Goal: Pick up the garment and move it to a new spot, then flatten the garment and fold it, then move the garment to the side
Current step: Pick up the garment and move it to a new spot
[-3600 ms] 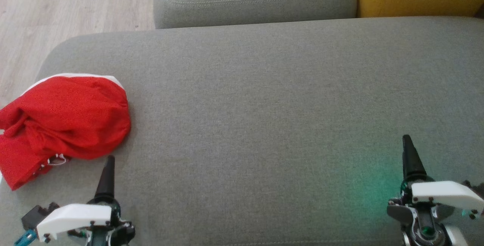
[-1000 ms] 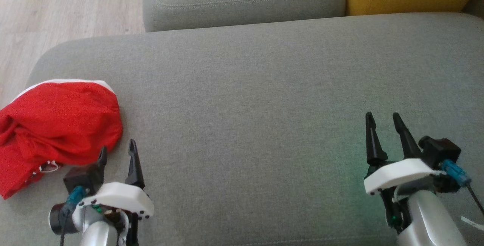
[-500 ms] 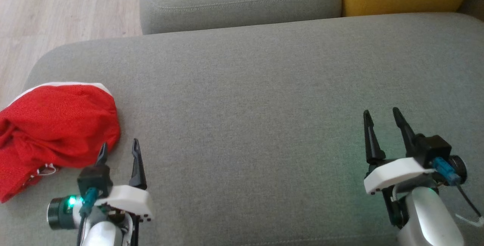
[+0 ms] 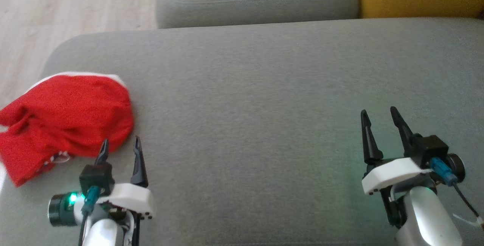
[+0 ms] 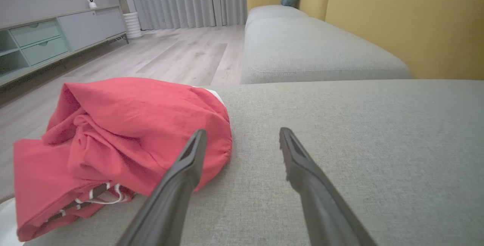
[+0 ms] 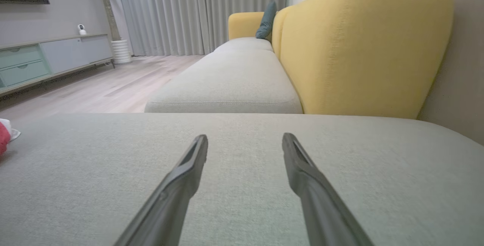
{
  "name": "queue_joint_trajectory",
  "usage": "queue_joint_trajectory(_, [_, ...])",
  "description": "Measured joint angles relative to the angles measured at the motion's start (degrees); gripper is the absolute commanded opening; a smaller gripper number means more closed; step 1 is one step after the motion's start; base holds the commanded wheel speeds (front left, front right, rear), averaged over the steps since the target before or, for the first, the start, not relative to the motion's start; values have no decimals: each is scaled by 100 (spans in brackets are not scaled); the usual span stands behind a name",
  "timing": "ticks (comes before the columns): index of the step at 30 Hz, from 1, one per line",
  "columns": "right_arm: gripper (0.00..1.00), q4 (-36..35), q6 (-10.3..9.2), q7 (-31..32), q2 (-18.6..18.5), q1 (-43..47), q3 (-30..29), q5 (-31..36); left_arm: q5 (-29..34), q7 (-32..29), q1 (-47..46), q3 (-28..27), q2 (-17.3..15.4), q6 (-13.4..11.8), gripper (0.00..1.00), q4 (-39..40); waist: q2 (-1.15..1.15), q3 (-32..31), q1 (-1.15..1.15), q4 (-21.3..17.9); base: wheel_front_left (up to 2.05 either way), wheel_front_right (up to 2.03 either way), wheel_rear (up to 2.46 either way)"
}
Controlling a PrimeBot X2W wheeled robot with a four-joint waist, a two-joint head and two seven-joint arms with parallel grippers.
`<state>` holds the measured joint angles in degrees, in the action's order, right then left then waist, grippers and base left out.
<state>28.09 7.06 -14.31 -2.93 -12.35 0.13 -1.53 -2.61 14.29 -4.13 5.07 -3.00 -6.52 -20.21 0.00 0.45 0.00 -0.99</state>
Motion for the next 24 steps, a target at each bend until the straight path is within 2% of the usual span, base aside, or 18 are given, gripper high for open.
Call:
queue_joint_trajectory(7, [100, -56, 0, 0, 3, 4, 160, -127, 1, 0, -119, 144, 29, 47, 100, 105, 0, 19, 0, 737, 0, 0, 0])
queue_joint_trajectory(13, [100, -62, 0, -1, 7, 2, 474, -309, 1, 0, -104, 0, 11, 49, 100, 94, 0, 21, 0, 1665, 0, 0, 0])
queue_joint_trajectory(14, [100, -59, 0, -1, 8, 1, 588, -360, 1, 0, -80, -67, -26, 48, 100, 26, 0, 23, 0, 1985, 0, 0, 0])
queue_joint_trajectory(18, [100, -46, 0, -2, 10, -16, 845, -432, 0, 0, 4, -249, -67, 48, 100, -21, 0, 41, 0, 2595, 0, 0, 0])
queue_joint_trajectory(21, [100, 5, 0, -2, 14, -159, 1117, -460, -8, 0, 153, -405, -73, 12, 100, 4, 0, 102, 0, 2930, 0, 0, 0])
queue_joint_trajectory(24, [100, 24, 0, -4, 15, -398, 1257, -460, -13, 0, 275, -452, -60, -37, 100, 51, 0, 247, 0, 3083, 0, 0, 0])
